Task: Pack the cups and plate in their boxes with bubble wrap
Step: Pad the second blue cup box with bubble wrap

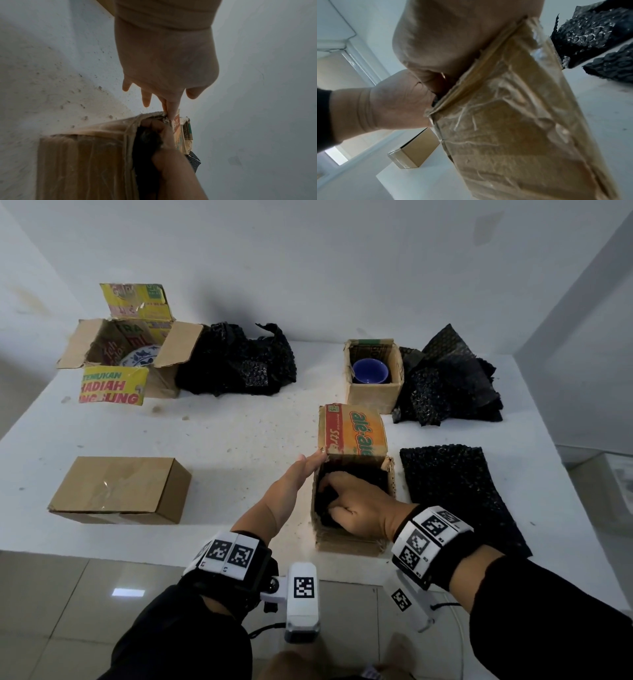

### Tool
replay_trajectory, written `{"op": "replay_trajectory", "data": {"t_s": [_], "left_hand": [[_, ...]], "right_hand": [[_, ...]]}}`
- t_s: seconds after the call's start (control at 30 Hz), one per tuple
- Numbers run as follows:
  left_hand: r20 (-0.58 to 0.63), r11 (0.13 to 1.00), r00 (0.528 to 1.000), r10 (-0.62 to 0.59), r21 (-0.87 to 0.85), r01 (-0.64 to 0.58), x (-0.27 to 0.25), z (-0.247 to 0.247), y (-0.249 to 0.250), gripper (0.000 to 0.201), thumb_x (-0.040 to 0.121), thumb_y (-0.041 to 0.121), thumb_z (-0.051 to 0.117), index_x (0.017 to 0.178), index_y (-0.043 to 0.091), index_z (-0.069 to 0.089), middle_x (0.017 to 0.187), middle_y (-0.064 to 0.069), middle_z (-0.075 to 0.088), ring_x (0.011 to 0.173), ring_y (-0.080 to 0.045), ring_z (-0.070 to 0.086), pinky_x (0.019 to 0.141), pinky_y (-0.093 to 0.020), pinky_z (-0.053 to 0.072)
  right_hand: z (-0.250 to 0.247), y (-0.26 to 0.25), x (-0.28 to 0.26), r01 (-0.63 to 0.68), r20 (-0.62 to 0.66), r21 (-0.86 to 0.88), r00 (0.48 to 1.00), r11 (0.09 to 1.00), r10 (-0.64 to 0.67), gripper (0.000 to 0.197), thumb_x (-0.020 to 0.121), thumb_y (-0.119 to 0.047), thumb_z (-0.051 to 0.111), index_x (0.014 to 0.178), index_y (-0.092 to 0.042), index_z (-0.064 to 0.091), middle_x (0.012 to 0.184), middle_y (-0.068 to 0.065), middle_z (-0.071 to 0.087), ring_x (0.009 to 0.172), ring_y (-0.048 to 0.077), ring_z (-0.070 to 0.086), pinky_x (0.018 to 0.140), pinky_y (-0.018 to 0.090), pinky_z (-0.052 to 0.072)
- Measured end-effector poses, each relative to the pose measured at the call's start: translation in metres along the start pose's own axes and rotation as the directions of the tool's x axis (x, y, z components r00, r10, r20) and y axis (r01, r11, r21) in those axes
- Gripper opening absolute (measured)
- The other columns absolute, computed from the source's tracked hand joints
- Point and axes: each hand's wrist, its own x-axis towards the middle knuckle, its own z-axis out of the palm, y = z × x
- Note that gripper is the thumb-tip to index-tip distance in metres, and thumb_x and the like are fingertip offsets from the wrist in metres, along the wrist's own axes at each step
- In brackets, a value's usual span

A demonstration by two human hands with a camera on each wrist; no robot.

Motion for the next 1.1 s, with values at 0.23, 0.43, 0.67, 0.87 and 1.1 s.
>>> {"op": "replay_trajectory", "data": {"t_s": [0.23, 0.43, 0.67, 0.87, 1.1], "left_hand": [[-0.048, 0.999, 0.999, 0.017, 0.034, -0.015, -0.003, 0.004, 0.003, 0.041, 0.101, 0.046, 0.017, 0.134, 0.041, 0.041, 0.146, 0.02, 0.029, 0.137, 0.001, 0.019, 0.108, -0.021, 0.01], [-0.081, 0.998, 0.996, 0.039, 0.059, -0.035, -0.008, 0.017, 0.009, 0.047, 0.102, 0.04, 0.019, 0.145, 0.03, 0.034, 0.151, 0.011, 0.029, 0.128, 0.002, 0.024, 0.103, -0.02, 0.016], [-0.072, 0.997, 0.997, 0.037, 0.072, -0.032, -0.009, 0.018, 0.012, 0.047, 0.102, 0.037, 0.018, 0.145, 0.027, 0.032, 0.151, 0.012, 0.029, 0.124, 0.005, 0.024, 0.101, -0.017, 0.017], [-0.09, 0.995, 0.993, 0.079, 0.075, -0.072, -0.005, 0.019, 0.0, 0.045, 0.103, 0.034, 0.021, 0.145, 0.028, 0.032, 0.152, 0.015, 0.026, 0.127, 0.008, 0.024, 0.093, -0.003, 0.021], [-0.089, 0.99, 0.99, 0.107, 0.098, -0.098, -0.001, 0.019, -0.005, 0.043, 0.104, 0.029, 0.02, 0.145, 0.024, 0.033, 0.15, 0.012, 0.028, 0.128, 0.005, 0.025, 0.077, 0.014, 0.023]], "right_hand": [[-0.004, -0.002, 0.001, 0.037, 0.201, -0.355, 0.979, 0.934, 0.038, 0.051, 0.099, -0.037, 0.029, 0.126, -0.007, 0.059, 0.153, -0.006, 0.016, 0.141, 0.014, 0.002, 0.117, 0.04, -0.006], [0.009, -0.01, -0.001, -0.01, 0.177, -0.462, 0.979, 0.887, 0.103, 0.05, 0.097, -0.037, 0.022, 0.135, -0.019, 0.048, 0.153, 0.003, 0.017, 0.145, 0.021, 0.001, 0.116, 0.052, -0.004], [0.003, -0.015, -0.003, -0.064, -0.004, -0.282, 0.998, 0.957, 0.066, 0.036, 0.091, -0.037, 0.045, 0.118, -0.021, 0.062, 0.135, 0.004, 0.041, 0.133, 0.021, 0.028, 0.116, 0.051, 0.005], [0.019, -0.022, -0.021, -0.419, -0.273, -0.067, 0.881, 0.906, 0.387, 0.079, 0.083, -0.051, 0.06, 0.144, -0.015, 0.024, 0.148, 0.017, 0.023, 0.141, 0.038, 0.012, 0.114, 0.045, 0.02], [0.01, -0.017, 0.007, -0.621, 0.021, 0.011, 0.784, 0.784, 0.621, 0.097, 0.079, -0.051, 0.064, 0.147, -0.013, 0.006, 0.146, 0.019, 0.023, 0.135, 0.033, 0.028, 0.108, 0.04, 0.033]]}}
